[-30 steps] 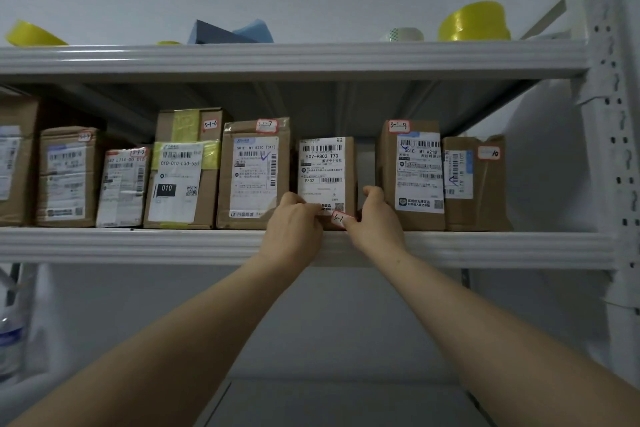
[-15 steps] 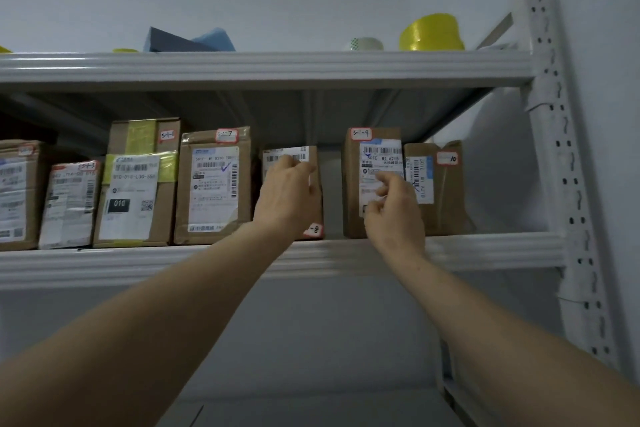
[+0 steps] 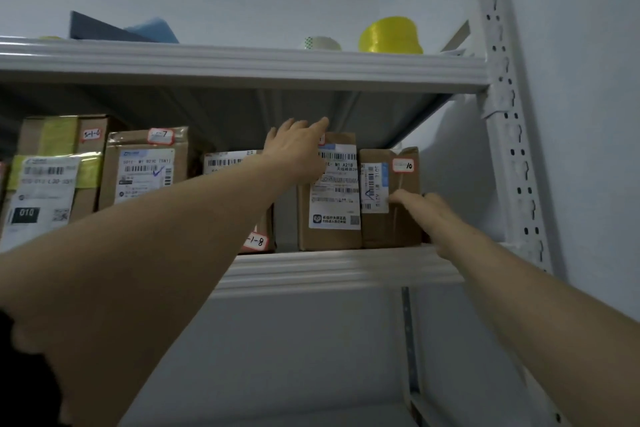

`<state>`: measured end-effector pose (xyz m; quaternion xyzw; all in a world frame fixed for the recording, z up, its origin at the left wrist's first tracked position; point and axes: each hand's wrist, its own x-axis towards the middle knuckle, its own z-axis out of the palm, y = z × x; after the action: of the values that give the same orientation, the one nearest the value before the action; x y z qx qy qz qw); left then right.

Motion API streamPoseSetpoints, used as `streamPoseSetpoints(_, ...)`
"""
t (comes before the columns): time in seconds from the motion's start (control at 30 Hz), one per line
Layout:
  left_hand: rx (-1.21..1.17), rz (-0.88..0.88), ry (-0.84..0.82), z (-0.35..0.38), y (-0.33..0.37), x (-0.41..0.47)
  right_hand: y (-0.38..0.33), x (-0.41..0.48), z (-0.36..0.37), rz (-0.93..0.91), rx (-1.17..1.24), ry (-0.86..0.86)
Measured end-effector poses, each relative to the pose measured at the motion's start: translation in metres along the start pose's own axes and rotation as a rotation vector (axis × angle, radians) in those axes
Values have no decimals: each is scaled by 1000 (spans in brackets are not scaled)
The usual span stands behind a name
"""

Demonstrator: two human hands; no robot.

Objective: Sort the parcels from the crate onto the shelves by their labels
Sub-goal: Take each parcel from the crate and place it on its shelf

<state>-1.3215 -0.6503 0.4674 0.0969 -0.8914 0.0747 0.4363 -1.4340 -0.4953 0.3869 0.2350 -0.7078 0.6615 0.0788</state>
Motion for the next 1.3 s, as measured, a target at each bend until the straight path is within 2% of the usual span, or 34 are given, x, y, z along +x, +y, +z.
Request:
streamPoseSetpoints(0.4,46,-27,28,-13,-11,-8,1,4,22,-66,-78,-41)
streamPoseSetpoints(0.67,36,-120,8,-15,-8,-14,-4,-4,34,-105,-108,-79)
streamPoseSetpoints(0.8,15,-118,73,-10,-6,-17,-4,-6,34,-120,-113,-82)
streamPoseSetpoints(0.97,-82,17,165,0,12,-35,4,-17,24,-130,-167,57)
streamPoseSetpoints(1.17,-270,180,89,23,48,-70,16,-65,-10,-181,-317,273)
streamPoseSetpoints(1.3,-382,302,44,35,69,-105,32,-120,-35,-117,-416,394)
